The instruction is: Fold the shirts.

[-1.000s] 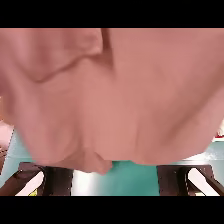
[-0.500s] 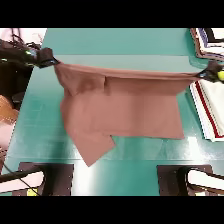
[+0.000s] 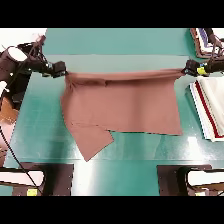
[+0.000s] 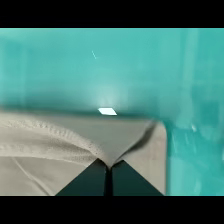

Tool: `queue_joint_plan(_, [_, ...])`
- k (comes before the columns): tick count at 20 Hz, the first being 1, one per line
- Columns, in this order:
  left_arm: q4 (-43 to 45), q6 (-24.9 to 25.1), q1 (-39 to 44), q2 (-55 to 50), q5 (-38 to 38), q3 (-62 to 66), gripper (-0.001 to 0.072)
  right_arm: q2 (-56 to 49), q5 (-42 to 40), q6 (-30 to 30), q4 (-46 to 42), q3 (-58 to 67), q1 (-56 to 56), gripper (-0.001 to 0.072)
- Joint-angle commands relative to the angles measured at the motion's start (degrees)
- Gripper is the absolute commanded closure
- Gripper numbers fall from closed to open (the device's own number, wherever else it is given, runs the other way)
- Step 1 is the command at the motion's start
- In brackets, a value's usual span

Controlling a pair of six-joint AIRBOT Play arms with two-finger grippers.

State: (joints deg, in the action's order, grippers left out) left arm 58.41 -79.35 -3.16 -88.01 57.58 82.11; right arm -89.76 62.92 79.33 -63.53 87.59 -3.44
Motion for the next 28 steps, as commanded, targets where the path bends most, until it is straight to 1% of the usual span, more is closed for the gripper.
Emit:
queue_joint_plan(1, [2.21, 0.31, 0.66, -0.39, 2.56, -5.44, 0.0683, 0.15, 3.48, -0.28, -5.6, -3.58, 1.07, 0.0697])
queue_joint_plan(4, [2.1, 0.28, 0.68, -0.39, -1.05, -11.32, 0.0683, 0.94, 1.44, -0.28, -4.98, -10.32, 1.57, 0.0696])
queue_joint_plan(6, [2.19, -0.42, 0.68, -0.44, -1.77, -12.72, 0.068, 0.96, 1.16, -0.26, -4.07, -12.63, 2.16, 0.0693])
queue_joint_plan(7, [2.14, -1.03, 0.68, -0.37, -1.77, -12.7, 0.0496, 0.96, 1.33, -0.26, -2.86, -12.98, 2.25, 0.0616])
queue_joint_plan(8, [2.16, -2.32, 0.55, -0.24, -1.2, -12.7, 0.0195, 0.98, 1.88, -0.26, -1.4, -12.92, 2.23, 0.0378])
queue_joint_plan(9, [2.34, -3.3, 0.11, 0.2, 0.79, -12.48, 0.0172, 0.98, 3.3, -0.26, -0.37, -12.17, 1.86, 0.0324])
queue_joint_plan(11, [4.85, -3.39, -1.31, 2.54, 6.1, -12.48, 0.0174, 2.38, 7.23, -0.31, -1.05, -10.29, 0.74, 0.0324])
queue_joint_plan(12, [8.44, -4.15, -1.79, 5.03, 8.81, -13.29, 0.0174, 4.11, 8.31, -0.31, -1.11, -10.27, -0.09, 0.0324])
queue_joint_plan(14, [16.68, -7.91, -1.7, 12.09, 12.17, -18.56, 0.0174, 8.83, 9.11, -0.31, -1.03, -12.04, -2.19, 0.0324])
queue_joint_plan(15, [17.64, -8.41, -1.7, 16.31, 12.63, -23.06, 0.0173, 11.21, 8.98, -0.31, -1.03, -13.46, -3.1, 0.0324])
queue_joint_plan(16, [16.94, -8.79, -1.68, 20.31, 12.61, -27.85, 0.0173, 13.7, 8.33, -0.31, -0.96, -15.3, -4.04, 0.0324])
queue_joint_plan(18, [12.35, -8.76, -1.7, 27.91, 12.41, -38.23, 0.0173, 18.14, 6.16, -0.31, -0.96, -19.32, -5.4, 0.0324])
queue_joint_plan(21, [5.07, -8.76, -1.7, 35.39, 11.58, -50.95, 0.0173, 23.32, 2.21, -0.31, -0.94, -24.79, -5.95, 0.0325])
queue_joint_plan(24, [-0.26, -8.52, -1.68, 37.94, 8.5, -58.29, 0.0173, 26.18, 1.05, -0.31, -0.87, -27.61, -5.9, 0.0326])
queue_joint_plan(26, [-3.69, -6.01, -1.68, 38.07, 5.51, -60.19, 0.0174, 26.51, 1.79, -0.31, -0.87, -27.58, -5.9, 0.0326])
queue_joint_plan(28, [-5.01, -5.64, -1.68, 38.07, 3.32, -60.98, 0.0174, 26.49, 2.05, -0.28, -0.44, -27.58, -5.88, 0.0326])
